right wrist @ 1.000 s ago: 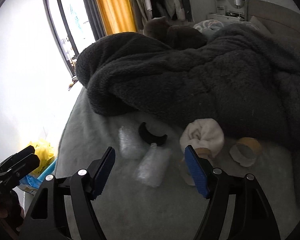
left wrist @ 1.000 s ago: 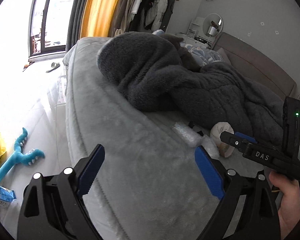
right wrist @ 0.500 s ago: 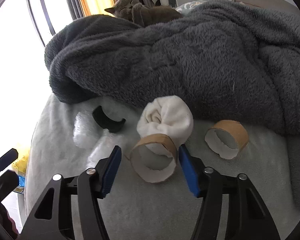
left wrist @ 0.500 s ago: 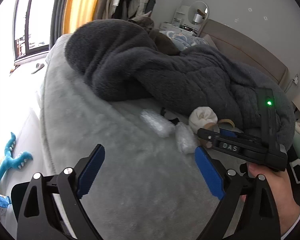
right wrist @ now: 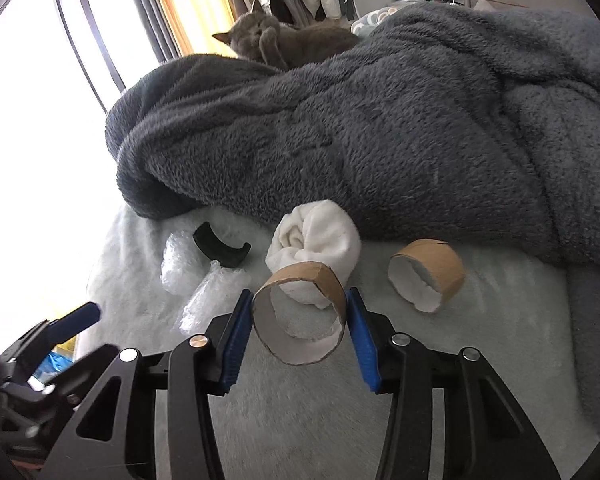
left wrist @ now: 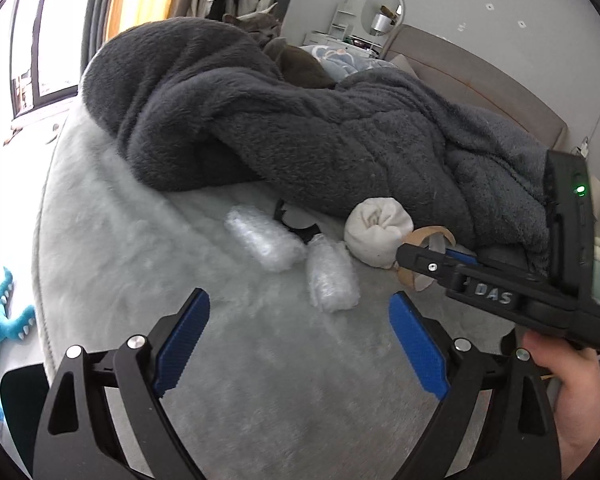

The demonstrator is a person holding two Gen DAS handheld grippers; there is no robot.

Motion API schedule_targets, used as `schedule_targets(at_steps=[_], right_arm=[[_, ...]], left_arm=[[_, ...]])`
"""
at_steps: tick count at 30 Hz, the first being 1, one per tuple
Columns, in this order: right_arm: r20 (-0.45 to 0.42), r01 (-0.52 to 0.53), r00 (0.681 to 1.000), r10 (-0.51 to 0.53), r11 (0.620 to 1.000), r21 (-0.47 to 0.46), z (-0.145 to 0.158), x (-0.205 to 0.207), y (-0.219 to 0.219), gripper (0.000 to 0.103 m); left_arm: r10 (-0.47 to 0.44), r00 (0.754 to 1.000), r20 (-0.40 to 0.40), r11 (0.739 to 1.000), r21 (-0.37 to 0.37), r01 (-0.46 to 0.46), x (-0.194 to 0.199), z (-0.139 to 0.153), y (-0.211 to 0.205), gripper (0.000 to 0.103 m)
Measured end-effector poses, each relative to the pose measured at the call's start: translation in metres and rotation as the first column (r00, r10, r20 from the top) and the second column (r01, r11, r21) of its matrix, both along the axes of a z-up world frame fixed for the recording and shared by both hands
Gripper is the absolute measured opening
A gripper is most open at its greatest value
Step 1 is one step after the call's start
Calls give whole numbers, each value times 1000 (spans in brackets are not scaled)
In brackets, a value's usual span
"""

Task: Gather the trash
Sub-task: 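Grasp a bubble-wrap piece with left tool while right grasps a cardboard tape roll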

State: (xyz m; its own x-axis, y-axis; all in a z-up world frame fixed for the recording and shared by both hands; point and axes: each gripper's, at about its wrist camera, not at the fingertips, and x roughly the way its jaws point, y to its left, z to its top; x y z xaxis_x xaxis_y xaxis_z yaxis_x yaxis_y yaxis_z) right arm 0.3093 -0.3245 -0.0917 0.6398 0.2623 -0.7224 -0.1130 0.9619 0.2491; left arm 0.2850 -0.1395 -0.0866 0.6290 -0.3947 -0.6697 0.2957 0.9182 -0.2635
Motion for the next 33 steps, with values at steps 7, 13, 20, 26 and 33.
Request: schedule_targets(at_steps=[7,13,20,26,33], right_arm=[[67,-42,997,37,997,65,13,-14,-22,48],[95,-66,994,57,994,92,22,-21,-33,48],[80,-71,995,61,990,118,24,-34,-50,48],[69,-67,996,59,991,117,23,-37,-57,48],[53,-83,996,78,991,104,25,-34,-49,48]], left_arm=[[-41,999,-22,999,21,41,12,-13,-22,79],[-70,995,-67,997,28,72,23,-30,-39,67],[-58,994,-87,998,19,60,32,-40,-50,56],[-34,994,-104,999,13,35,39,-45,-53,40],[-74,990,-124,997,-25,71,37,-44,-48,35]])
